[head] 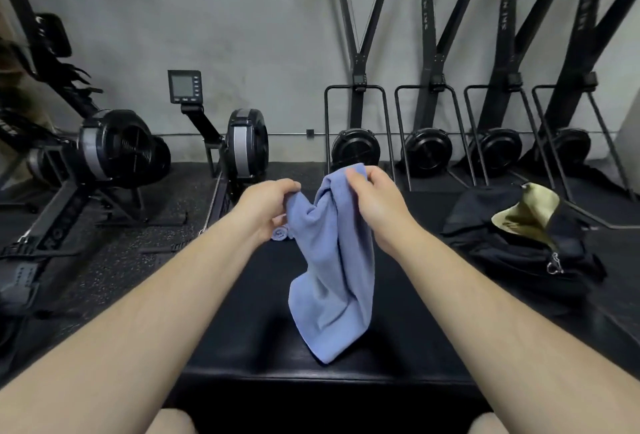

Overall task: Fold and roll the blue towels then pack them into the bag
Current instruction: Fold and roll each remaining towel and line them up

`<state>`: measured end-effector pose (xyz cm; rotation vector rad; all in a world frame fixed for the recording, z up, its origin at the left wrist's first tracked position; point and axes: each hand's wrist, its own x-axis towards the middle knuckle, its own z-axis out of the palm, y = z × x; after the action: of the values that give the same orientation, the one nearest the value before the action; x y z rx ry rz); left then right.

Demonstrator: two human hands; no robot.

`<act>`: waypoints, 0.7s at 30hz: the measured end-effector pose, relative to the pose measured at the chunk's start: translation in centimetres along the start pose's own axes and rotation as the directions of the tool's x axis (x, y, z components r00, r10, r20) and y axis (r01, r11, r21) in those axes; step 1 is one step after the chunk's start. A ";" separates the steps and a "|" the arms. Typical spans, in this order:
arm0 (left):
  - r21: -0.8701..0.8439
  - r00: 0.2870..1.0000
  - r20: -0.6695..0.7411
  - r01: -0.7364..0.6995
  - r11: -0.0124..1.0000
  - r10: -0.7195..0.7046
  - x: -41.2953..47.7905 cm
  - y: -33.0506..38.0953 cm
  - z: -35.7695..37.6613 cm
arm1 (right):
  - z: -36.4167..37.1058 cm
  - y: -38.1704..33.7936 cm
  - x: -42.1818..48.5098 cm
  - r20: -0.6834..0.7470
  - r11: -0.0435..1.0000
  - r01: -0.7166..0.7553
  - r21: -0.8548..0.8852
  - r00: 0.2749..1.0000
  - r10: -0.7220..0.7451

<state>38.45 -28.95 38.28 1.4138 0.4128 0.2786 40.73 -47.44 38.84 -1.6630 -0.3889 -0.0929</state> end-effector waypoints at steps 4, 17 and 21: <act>-0.001 0.975 -0.158 -0.159 0.987 0.157 1.4 1.7 -2.7 | -2.2 0.4 1.7 -0.113 0.997 -0.073 0.010 0.991 0.073; 0.097 0.829 -0.314 -0.456 0.884 0.462 1.9 6.3 -6.3 | -5.3 -1.8 4.3 -0.230 0.952 -0.107 0.286 0.957 0.176; 0.069 0.802 -0.355 -0.490 0.869 0.481 1.1 7.1 -6.3 | -5.5 -3.3 4.1 -0.214 0.941 -0.135 0.309 0.955 0.207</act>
<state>37.07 -21.84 44.57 1.4279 0.3344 0.9774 44.48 -51.69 43.85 -1.3660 -0.0628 -0.1032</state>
